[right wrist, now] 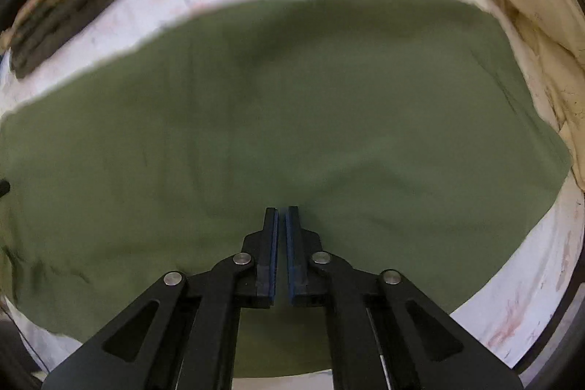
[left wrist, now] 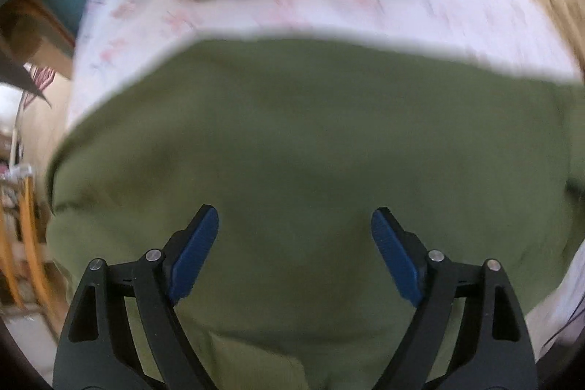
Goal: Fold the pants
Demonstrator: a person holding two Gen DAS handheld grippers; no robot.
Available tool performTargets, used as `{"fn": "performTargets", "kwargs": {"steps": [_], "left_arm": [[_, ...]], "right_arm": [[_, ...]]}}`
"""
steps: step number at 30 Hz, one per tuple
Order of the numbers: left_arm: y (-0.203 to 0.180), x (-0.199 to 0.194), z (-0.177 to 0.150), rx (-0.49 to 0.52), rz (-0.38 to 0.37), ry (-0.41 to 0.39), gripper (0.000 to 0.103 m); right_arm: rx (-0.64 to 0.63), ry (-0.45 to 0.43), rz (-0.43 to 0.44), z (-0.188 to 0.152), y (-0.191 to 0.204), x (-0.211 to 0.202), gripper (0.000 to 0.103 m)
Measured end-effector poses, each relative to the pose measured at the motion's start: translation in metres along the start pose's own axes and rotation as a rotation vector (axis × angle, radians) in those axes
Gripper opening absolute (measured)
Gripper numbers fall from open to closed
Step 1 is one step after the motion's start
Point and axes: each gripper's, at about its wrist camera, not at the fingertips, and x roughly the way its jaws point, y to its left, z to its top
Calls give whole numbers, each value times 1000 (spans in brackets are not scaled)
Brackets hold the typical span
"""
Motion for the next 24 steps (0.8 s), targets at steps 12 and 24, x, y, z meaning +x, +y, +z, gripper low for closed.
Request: {"fn": "performTargets", "kwargs": {"steps": [12,24], "left_arm": [[-1,1,-55,-8,19,33,84],[233,-164,-49,-314,30,-247,84]], "right_arm": [[193,-36,-64,-18,-76,-12,4],[37,-385,295,-55,7,-126,9]]}}
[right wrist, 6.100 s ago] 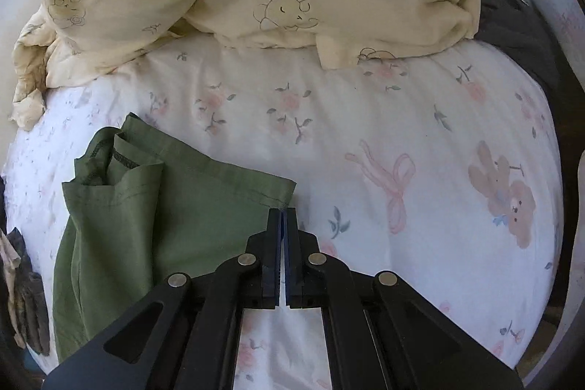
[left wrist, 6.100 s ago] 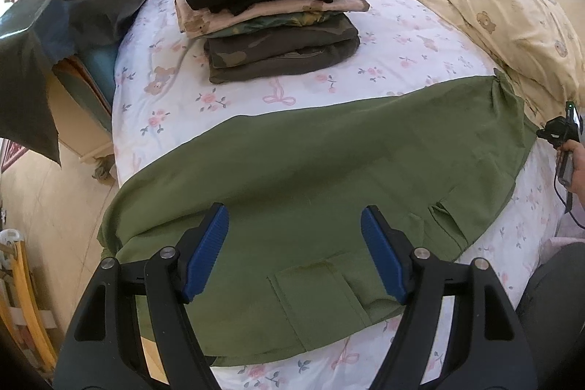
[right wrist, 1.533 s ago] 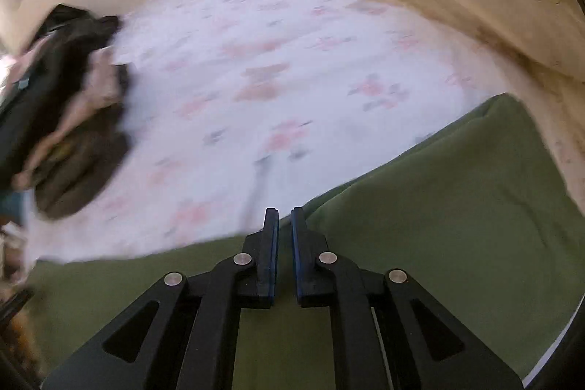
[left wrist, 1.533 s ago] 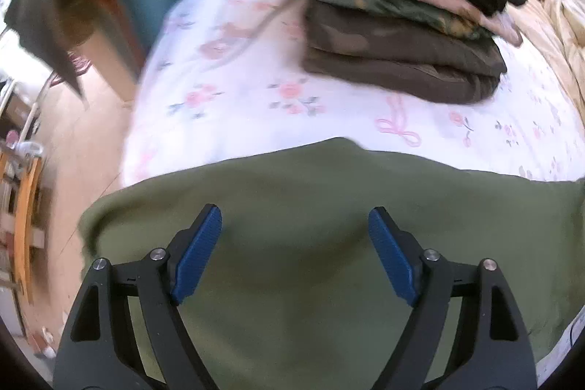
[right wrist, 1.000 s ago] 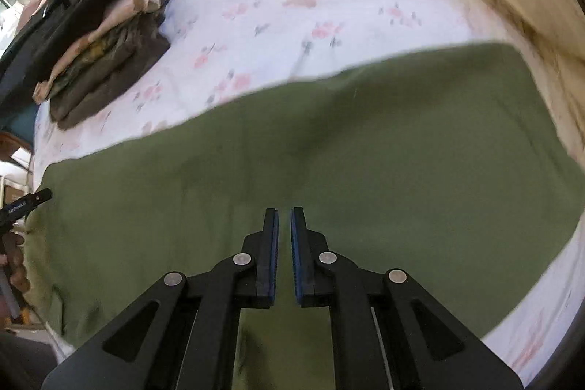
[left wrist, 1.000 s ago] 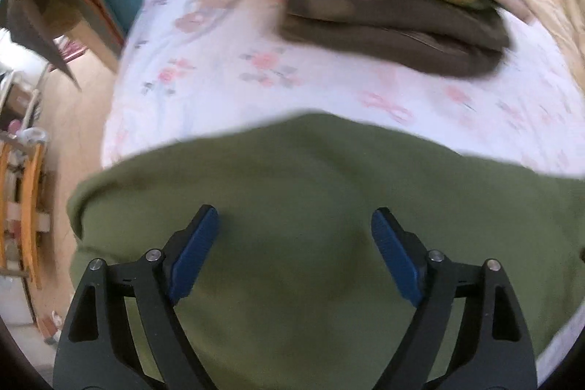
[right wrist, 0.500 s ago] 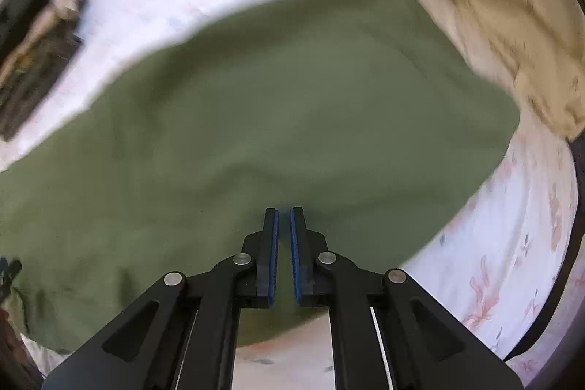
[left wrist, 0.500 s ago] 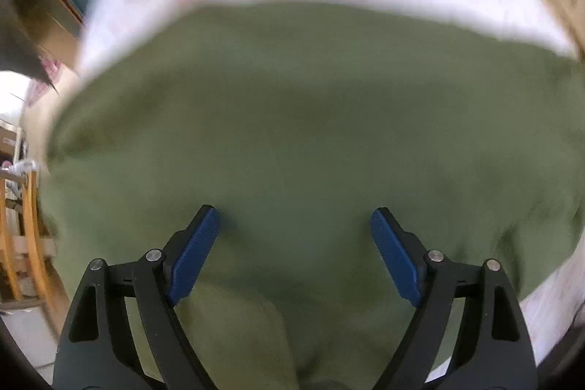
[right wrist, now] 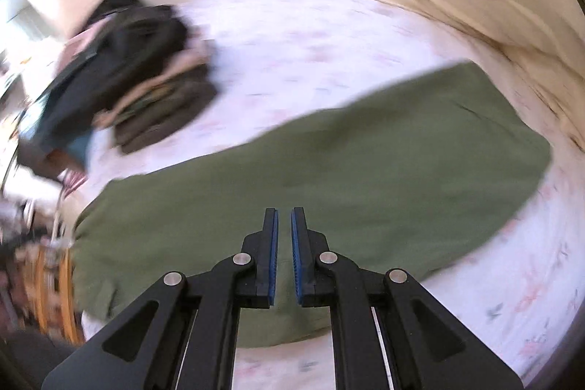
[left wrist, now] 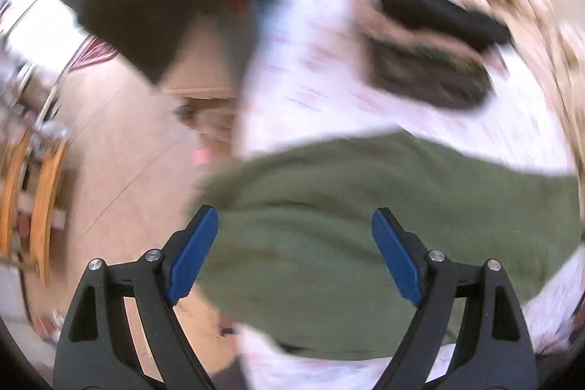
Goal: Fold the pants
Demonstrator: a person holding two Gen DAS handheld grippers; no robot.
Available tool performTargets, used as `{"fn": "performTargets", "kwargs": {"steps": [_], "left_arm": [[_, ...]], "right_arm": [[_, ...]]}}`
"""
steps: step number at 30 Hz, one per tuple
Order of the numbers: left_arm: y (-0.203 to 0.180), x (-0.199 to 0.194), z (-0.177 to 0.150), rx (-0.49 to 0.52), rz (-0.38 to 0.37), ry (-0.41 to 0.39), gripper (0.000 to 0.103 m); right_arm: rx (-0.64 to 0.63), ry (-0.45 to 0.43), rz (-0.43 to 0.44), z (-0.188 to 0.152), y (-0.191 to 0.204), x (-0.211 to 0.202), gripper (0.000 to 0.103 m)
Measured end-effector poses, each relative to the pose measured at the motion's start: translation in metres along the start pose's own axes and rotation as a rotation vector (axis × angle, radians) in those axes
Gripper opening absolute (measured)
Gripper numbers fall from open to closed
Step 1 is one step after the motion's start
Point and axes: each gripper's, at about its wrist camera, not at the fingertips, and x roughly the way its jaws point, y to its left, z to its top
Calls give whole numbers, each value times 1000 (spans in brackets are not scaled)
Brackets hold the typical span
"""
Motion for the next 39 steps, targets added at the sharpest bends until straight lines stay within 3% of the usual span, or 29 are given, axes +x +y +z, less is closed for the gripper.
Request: {"fn": "performTargets", "kwargs": {"steps": [3,5,11,15,18,20,24,29,31,32,34,39], "left_arm": [[86,5,5,-121,-9,-5,89],[138,29,-3,-212,-58,34,89],[210,122,-64,-404,-265,167,89],[210,177,-95,-496,-435,224,89],[202,207,-111,-602,-695,245,89],[201,223,-120,-654,-765,233,90],[189,258,-140,-739,-882,311,90],[179,260,-147,-765,-970,293,88],[177,257,-144,-753,-996,289,64],[177,254,-142,-747,-1001,281,62],[175,249,-139,-737,-961,287,49],[175,221,-129,-671,-853,219,31]], "right_arm": [[-57,2,101,-15,36,-6,20],[-63,16,139,-23,51,-5,56],[-13,38,141,-41,61,-5,58],[-5,61,86,-49,67,-1,58],[0,68,34,-52,66,1,58],[13,72,15,-52,63,4,58],[19,91,-36,-54,62,12,58],[-28,120,-71,-57,68,20,58],[-36,127,-61,-58,69,21,58],[-38,126,-59,-58,70,22,58],[-36,128,-54,-59,70,22,58],[-54,120,-48,-61,73,19,58]]}}
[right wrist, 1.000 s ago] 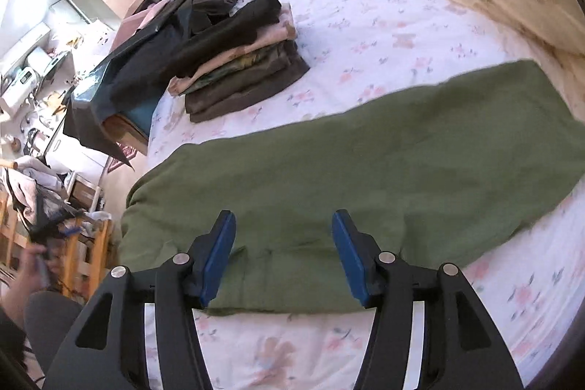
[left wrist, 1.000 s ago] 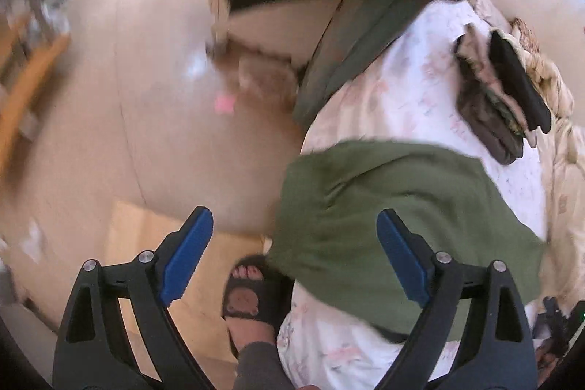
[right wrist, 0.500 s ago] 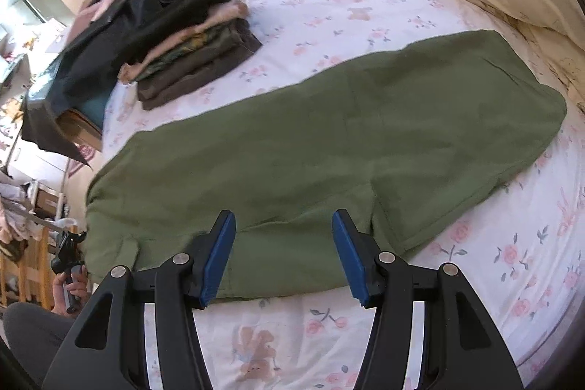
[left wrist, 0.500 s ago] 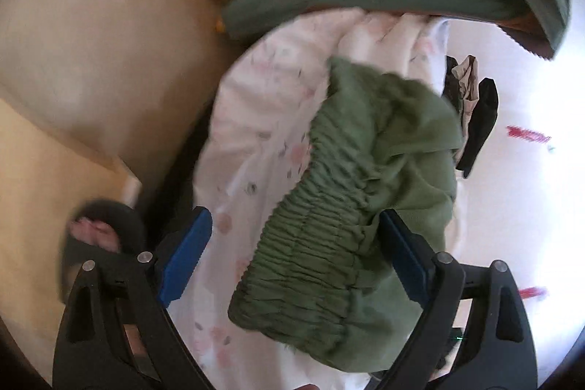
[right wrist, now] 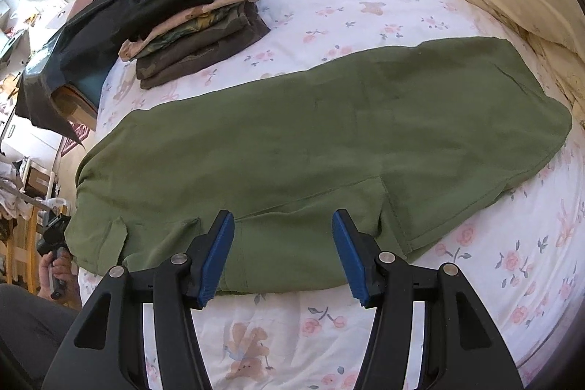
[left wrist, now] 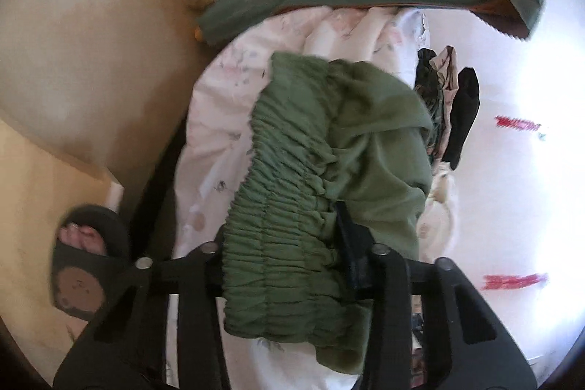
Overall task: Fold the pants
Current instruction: 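Close the left tool on the elastic waistband, then lift the waistband with the left tool and carry it toward the leg cuffs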
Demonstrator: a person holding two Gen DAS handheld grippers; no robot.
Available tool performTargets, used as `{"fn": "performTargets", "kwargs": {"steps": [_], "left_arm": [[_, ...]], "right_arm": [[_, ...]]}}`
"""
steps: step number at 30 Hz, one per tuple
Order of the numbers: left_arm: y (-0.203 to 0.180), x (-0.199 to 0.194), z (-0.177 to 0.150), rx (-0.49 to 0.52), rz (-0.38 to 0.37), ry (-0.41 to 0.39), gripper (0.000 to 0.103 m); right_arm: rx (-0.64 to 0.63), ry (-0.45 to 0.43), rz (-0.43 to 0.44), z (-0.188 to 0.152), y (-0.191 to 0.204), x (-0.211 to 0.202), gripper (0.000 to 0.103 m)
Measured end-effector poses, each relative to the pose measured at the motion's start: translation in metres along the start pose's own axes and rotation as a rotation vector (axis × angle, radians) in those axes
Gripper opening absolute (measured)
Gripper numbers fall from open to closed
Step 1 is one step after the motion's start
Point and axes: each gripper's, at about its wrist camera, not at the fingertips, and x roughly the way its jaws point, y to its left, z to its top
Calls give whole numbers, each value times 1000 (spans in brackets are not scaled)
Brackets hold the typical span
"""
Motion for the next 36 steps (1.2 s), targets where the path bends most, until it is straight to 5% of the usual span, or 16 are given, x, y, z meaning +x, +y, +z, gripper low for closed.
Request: {"fn": "performTargets", "kwargs": {"steps": [5,10,13,22,29,36], "left_arm": [[-51,-32,-6,148,171,-98,14],[-127,-59,-12,313,338,-161,10],[-191,-64,-29,498,440,-206,10],[-358,-8,-111,936,626,-221,9],[-402,51,-138,1011,695,-181,9],[-372,25,-98,936,722,-181,9]], "right_arm": [[6,-35,39,0,0,-10,58],[21,-82,75,0,2,-21,58],[32,-123,94,1,1,-31,58],[121,-258,134,2,-14,-67,61],[168,-283,198,-1,-38,-85,63],[341,-268,303,-8,-80,-84,63]]}}
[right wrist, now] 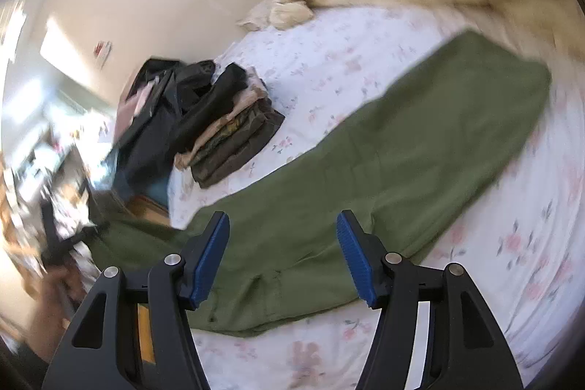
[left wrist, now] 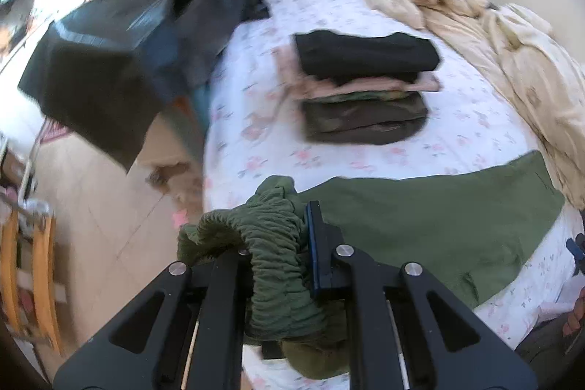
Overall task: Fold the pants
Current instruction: 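Lift the waistband with the left tool and carry it toward the leg cuffs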
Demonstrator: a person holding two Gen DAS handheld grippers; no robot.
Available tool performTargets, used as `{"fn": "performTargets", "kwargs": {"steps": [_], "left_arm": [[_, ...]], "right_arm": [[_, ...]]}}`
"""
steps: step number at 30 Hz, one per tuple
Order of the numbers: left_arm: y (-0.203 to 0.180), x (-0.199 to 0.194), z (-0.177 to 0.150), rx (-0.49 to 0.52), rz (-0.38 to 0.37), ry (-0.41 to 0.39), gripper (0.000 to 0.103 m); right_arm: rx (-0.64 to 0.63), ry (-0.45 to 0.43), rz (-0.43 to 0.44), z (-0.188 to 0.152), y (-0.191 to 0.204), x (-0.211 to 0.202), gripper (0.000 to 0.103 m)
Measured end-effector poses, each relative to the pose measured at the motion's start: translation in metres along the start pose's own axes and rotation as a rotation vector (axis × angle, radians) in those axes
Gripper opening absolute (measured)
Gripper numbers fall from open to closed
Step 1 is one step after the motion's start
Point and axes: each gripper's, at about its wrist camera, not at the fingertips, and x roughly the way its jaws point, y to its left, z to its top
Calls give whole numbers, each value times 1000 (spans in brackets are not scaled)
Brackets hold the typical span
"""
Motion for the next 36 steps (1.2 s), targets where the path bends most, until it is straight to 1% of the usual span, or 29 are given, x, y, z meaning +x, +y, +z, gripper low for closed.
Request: {"fn": "performTargets", "kwargs": {"steps": [1,2,4,5,6,7,9,11,13,15,17,18,19,20,21,22,23,24,25,27,28,29,30,31,33,34,35,36], "left_arm": [[12,2,-3,-19,-3,6,10],[40,8,-10,-62,0,22,10],[79,20,-26,-135,-14,42,10],[112,32,-41,-204,-47,63,10],[134,42,-54,-254,-82,68,11],[156,55,-69,-299,-118,70,14],[185,80,-95,-367,-188,74,16],[208,113,-123,-431,-207,122,25],[222,139,-149,-487,-219,151,50],[233,162,-175,-513,-245,176,62],[248,177,-200,-546,-276,174,64],[255,180,-207,-568,-287,166,64],[264,183,-214,-611,-300,150,68],[273,185,-219,-664,-347,116,72],[275,187,-220,-675,-443,77,81],[269,188,-217,-641,-519,45,85],[263,192,-215,-606,-556,36,87],[253,201,-213,-576,-602,57,93],[242,220,-215,-572,-675,120,93],[230,250,-223,-610,-743,216,93],[225,262,-227,-630,-780,241,95],[223,271,-232,-658,-816,242,97],[223,277,-237,-688,-845,233,102],[221,285,-243,-721,-889,236,103],[216,297,-252,-772,-975,277,103],[214,301,-256,-805,-1019,290,100],[212,300,-255,-810,-1038,281,94],[212,292,-252,-793,-1053,233,70]], "right_arm": [[38,5,8,1,-6,1,63],[79,11,13,2,-12,3,63],[151,16,16,2,-23,8,63],[179,20,13,2,-27,10,63],[196,21,7,1,-29,13,63],[197,17,-6,1,-28,14,63],[175,6,-36,1,-23,16,63],[145,-1,-62,-1,-15,20,63],[117,0,-100,-2,-8,25,63],[72,11,-143,-4,1,32,63],[29,24,-177,-6,7,38,63],[4,30,-196,-7,11,41,63],[-14,34,-209,-8,12,42,63],[-30,39,-221,-9,14,45,63],[-48,47,-232,-10,17,48,63],[-58,53,-240,-11,17,51,63],[-67,58,-251,-11,18,53,63],[-76,64,-260,-11,19,56,63],[-88,74,-276,-12,20,60,63],[-111,92,-305,-13,21,65,63],[-120,97,-315,-14,21,67,63],[-133,103,-330,-15,22,68,63],[-139,107,-336,-15,22,69,63],[-145,113,-343,-16,22,70,63],[-150,117,-356,-18,22,72,63],[-153,120,-357,-18,22,72,63],[-161,125,-365,-18,22,74,63],[-171,129,-372,-19,23,76,63]]}}
